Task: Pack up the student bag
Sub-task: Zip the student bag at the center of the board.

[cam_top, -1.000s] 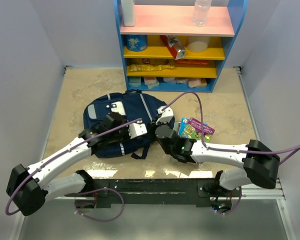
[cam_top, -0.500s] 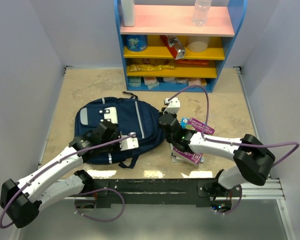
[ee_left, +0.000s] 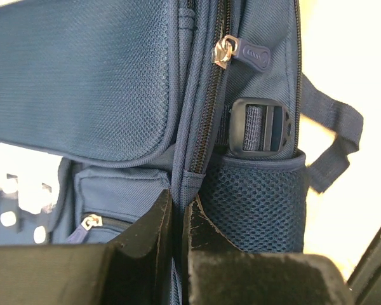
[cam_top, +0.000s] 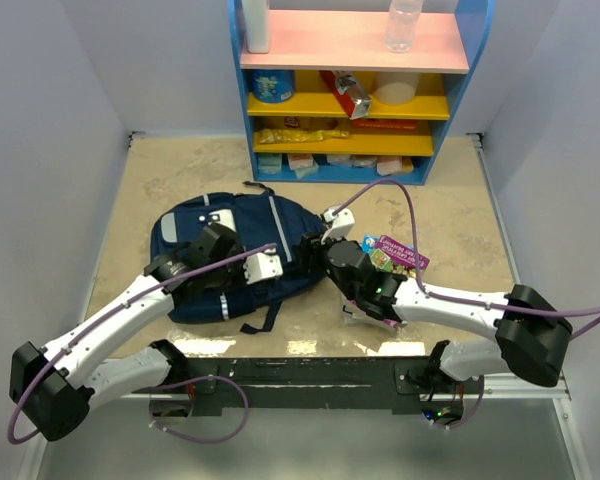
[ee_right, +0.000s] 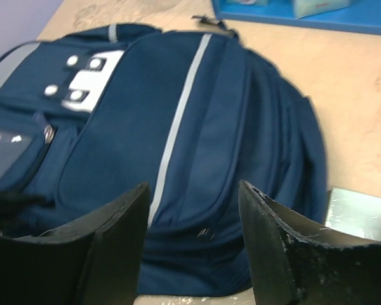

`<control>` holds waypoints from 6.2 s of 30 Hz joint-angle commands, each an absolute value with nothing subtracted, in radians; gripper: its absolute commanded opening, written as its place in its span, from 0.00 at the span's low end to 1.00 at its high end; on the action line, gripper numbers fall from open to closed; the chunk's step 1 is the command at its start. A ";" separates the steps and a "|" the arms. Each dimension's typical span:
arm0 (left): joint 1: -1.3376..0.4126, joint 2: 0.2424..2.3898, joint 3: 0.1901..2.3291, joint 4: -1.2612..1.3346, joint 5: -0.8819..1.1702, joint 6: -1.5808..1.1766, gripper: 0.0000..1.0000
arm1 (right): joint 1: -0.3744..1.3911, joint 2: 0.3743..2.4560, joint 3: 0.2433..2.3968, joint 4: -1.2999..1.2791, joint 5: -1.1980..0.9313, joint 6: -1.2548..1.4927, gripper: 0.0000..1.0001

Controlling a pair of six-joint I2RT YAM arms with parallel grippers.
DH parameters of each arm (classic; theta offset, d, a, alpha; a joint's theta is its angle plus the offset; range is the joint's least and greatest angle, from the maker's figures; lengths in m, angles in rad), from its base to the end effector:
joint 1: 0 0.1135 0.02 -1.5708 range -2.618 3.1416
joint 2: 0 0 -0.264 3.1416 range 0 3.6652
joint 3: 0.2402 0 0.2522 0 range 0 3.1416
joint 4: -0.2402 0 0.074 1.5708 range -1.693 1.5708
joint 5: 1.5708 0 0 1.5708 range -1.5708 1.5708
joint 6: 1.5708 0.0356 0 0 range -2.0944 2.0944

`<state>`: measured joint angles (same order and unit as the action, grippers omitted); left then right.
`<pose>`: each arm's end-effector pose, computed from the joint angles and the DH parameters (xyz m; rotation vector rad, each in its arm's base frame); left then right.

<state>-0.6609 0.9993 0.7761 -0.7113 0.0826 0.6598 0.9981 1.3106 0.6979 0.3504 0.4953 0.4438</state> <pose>0.1517 -0.1217 0.2518 1.5626 1.9563 -0.1039 0.1707 0.2335 0.2495 -0.1572 1.8314 0.5708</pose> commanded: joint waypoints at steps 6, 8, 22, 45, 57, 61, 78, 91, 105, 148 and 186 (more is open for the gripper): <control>-0.634 1.017 0.920 -0.675 0.103 0.626 0.00 | 1.060 1.334 0.721 0.385 0.344 0.433 0.62; -0.634 1.019 0.919 -0.678 0.104 0.620 0.00 | 1.063 1.338 0.727 0.387 0.321 0.445 0.61; -0.632 1.037 0.930 -0.654 0.092 0.585 0.00 | 1.147 1.350 0.700 0.419 0.336 0.460 0.50; -0.634 1.046 1.000 -0.707 0.143 0.557 0.00 | 1.173 1.483 0.736 0.518 0.540 0.494 0.46; -0.634 1.025 0.999 -0.724 0.163 0.537 0.00 | 1.175 1.543 0.793 0.542 0.550 0.499 0.26; -0.634 1.014 0.999 -0.732 0.170 0.532 0.00 | 1.177 1.522 0.770 0.538 0.603 0.509 0.04; -0.632 0.937 0.859 -0.775 0.123 0.696 0.00 | 0.985 1.261 0.681 0.261 0.526 0.390 0.00; -0.565 0.805 0.614 -0.755 0.003 0.997 0.00 | 0.807 1.347 0.791 0.176 0.381 0.290 0.00; -0.301 0.989 0.826 -0.739 0.214 0.901 1.00 | 0.913 1.296 0.785 0.127 0.293 0.334 0.00; -0.759 1.286 0.779 -0.248 0.017 0.615 0.58 | 0.962 1.256 0.739 0.107 0.252 0.488 0.00; -0.770 0.914 0.698 -0.940 0.465 1.093 0.00 | 0.769 1.709 1.086 0.230 0.210 0.353 0.00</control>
<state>-0.7593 0.9192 0.7002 -0.7574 0.3042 0.9604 0.7986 1.6993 0.9894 0.1280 0.1822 0.3901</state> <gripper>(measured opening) 0.164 0.064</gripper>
